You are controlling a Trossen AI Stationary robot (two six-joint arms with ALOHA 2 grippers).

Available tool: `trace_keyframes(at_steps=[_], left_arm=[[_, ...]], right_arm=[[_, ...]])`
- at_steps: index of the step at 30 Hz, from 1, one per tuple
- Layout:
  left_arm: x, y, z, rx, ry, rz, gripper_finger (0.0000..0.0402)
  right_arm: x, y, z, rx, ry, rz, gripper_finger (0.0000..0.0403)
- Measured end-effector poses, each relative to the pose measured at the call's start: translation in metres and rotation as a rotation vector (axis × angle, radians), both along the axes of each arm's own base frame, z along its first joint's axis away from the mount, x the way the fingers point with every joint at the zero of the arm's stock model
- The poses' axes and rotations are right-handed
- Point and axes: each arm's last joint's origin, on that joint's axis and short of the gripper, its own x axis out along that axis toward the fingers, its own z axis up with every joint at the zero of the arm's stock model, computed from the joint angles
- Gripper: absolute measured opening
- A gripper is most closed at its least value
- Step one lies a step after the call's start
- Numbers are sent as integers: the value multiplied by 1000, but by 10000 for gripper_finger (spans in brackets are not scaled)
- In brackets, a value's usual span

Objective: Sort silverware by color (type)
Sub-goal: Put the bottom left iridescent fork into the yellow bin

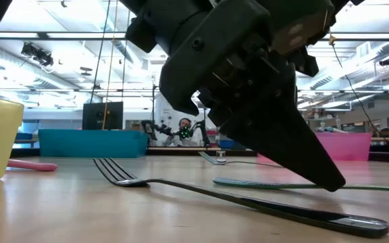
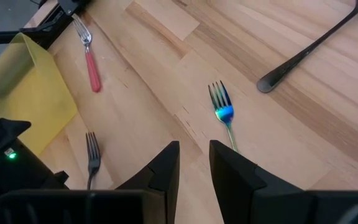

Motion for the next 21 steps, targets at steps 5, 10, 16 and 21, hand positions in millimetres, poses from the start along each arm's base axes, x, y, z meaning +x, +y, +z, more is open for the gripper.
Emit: trace_keyframes(at_steps=[5,10,16,21], left_arm=[[0,0,0,1,-7,4,91],[-4,-6,12,23,-38,-40,91],[-5,-5,21,44,-55,-27,91],[-3,2,19,53,-48,-10,91]], right_arm=[[0,0,0,-1,0,1,96],[0,0,0,-3,5,2,96],[0,0,-1,-3,7,1,96],[0,0,-1,-3,8,1,96]])
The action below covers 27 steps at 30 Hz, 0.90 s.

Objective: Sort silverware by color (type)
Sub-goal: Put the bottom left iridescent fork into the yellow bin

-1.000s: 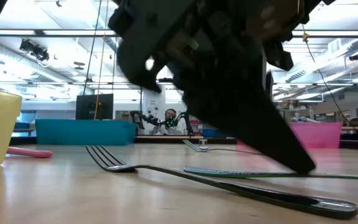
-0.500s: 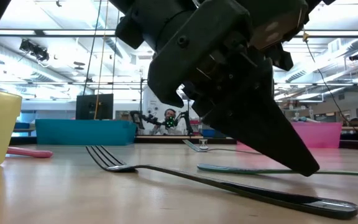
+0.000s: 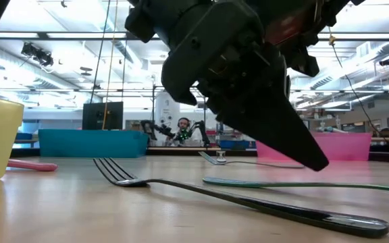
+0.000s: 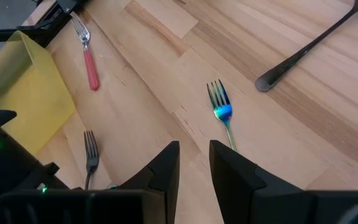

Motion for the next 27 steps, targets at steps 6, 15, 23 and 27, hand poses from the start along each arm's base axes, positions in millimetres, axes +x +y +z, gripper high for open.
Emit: trace_keyframes(at_steps=[6,15,23,27], left_arm=[[0,1,-6,-8,32,-11,91],[5,2,-22,-24,34,-4,91],[5,5,-29,-14,69,11,50],[4,5,-30,-5,73,8,12]], right_arm=[[0,0,0,0,1,0,96],[-1,0,-1,-5,15,3,96],[-1,0,-1,-9,17,3,96],[-1,0,-1,-11,17,2,96]])
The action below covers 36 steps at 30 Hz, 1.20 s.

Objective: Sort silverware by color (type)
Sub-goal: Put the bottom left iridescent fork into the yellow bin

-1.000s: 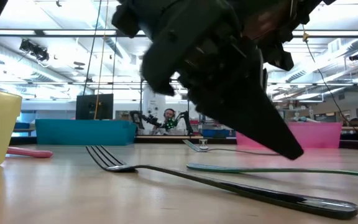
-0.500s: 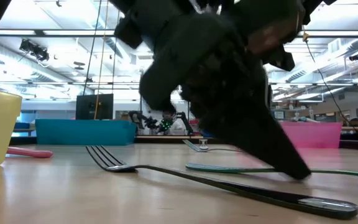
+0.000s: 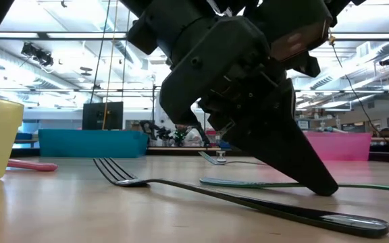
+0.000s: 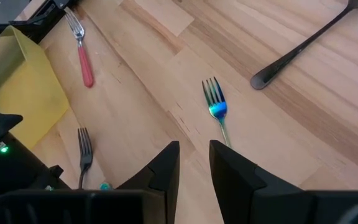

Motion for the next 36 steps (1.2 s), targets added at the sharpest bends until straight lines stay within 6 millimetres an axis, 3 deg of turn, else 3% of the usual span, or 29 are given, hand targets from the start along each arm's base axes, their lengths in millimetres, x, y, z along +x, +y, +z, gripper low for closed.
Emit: trace_keyframes(at_steps=[7,20,26,36], left_arm=[[-4,2,10,29,9,-26,11],[-39,15,66,122,195,-30,10],[-57,22,99,128,236,-7,9],[-102,35,172,88,232,105,9]], right_arm=[[0,2,0,0,-1,4,96],[-2,16,0,-2,-4,49,96],[-2,17,1,-44,-2,94,96],[0,13,2,-100,-18,135,96]])
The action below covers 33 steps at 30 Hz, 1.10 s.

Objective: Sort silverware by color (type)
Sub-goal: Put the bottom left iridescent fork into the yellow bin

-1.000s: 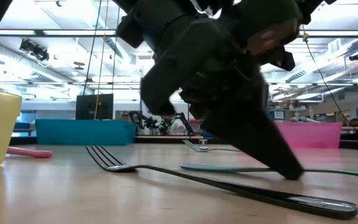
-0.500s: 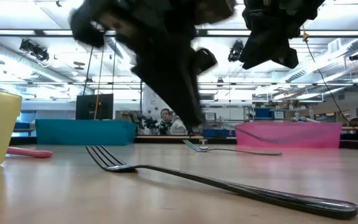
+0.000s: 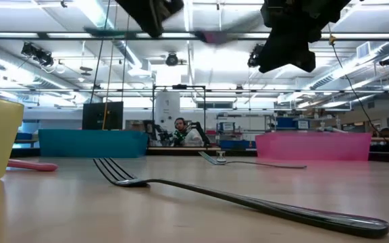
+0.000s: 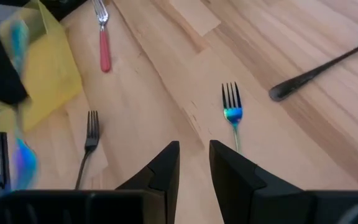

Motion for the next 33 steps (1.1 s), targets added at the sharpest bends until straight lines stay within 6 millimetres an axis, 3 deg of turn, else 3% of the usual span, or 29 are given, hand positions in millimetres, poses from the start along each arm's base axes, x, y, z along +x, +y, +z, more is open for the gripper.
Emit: trace_keyframes(at_steps=[8,15,26,33], left_arm=[[-45,15,51,-23,-31,128,9],[-90,6,75,1,-16,194,9],[-145,-31,78,125,0,302,16],[-171,-55,79,109,-67,324,16]], right_arm=[[1,-4,1,-27,-5,22,96],[2,-6,1,-27,-8,16,96],[2,-7,2,-69,-10,41,96],[2,-7,2,-84,-8,54,96]])
